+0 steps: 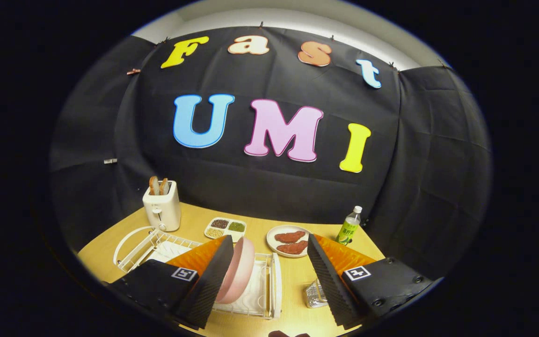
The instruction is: Take the plate from the dish rack, then take the spoon from the basket and place it into the plate.
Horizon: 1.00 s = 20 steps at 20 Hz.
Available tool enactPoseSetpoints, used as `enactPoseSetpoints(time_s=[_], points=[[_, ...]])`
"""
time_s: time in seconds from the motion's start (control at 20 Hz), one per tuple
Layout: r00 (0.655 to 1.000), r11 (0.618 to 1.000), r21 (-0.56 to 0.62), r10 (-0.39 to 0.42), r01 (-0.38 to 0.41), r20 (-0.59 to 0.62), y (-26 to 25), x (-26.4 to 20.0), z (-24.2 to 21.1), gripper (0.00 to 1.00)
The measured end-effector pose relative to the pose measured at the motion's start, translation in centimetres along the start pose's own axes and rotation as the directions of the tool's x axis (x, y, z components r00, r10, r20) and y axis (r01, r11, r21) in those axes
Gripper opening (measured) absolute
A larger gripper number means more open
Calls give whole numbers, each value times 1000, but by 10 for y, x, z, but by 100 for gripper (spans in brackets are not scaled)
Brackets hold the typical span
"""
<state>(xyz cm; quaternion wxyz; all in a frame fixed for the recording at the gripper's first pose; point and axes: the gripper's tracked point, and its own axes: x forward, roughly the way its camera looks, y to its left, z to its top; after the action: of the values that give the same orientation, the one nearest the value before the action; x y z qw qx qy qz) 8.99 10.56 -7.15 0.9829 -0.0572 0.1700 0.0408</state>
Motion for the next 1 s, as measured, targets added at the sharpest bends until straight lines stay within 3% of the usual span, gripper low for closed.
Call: enactPoseSetpoints(time_s=[0.35, 0.7, 0.8, 0.9, 1.0], points=[[974, 999, -33, -36, 29, -223, 26, 59, -58, 96], [910, 995, 43, -65, 91, -410, 19, 86, -100, 95], [900, 994, 68, -44, 82, -433, 26, 90, -105, 89], [893, 995, 73, -26, 65, -449, 32, 92, -110, 75], [879, 994, 93, -2, 53, -476, 39, 90, -117, 51]])
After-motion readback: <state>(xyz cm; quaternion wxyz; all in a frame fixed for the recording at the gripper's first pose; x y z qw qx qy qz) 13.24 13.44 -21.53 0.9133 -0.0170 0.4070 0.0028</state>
